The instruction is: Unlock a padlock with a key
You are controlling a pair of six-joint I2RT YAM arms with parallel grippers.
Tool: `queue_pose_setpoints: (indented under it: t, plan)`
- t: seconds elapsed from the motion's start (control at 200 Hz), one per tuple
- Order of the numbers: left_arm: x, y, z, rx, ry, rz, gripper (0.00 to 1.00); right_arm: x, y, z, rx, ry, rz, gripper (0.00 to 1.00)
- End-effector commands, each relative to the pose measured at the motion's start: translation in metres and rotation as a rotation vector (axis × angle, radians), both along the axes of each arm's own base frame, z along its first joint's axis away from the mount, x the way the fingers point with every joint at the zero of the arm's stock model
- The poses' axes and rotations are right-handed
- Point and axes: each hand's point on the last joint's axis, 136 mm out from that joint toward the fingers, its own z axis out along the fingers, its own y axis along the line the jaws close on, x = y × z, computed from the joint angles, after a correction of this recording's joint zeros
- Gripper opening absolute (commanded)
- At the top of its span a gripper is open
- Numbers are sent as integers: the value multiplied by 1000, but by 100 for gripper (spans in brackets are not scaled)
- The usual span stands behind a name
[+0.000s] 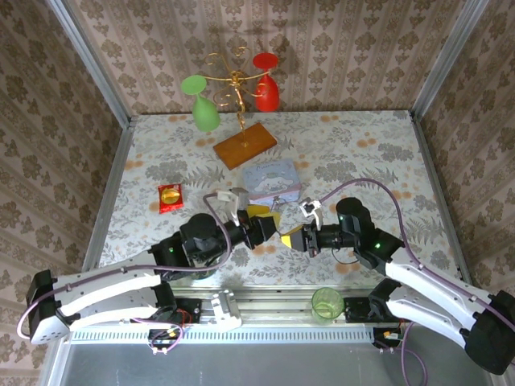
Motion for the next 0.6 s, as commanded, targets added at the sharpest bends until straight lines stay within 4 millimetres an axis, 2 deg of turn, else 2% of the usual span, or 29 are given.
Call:
queue_pose_setpoints:
  t: [0.0,0.06,0.165,0.27,0.595]
  plan:
    - [-15,-7,-31,158,-1,-111,44,-2,5,14,15,-21,40,0]
    - [-14,-7,-35,169,3,-107,40,-1,7,16,23,-24,39,0]
    - [-11,-6,-41,170,14,-90,38,0,7,19,37,-26,38,0]
    - [-14,-9,-40,113,22,-102,28,-1,8,18,36,-20,41,0]
    - [-11,-9,-48,109,40,-106,25,-2,9,21,58,-21,47,0]
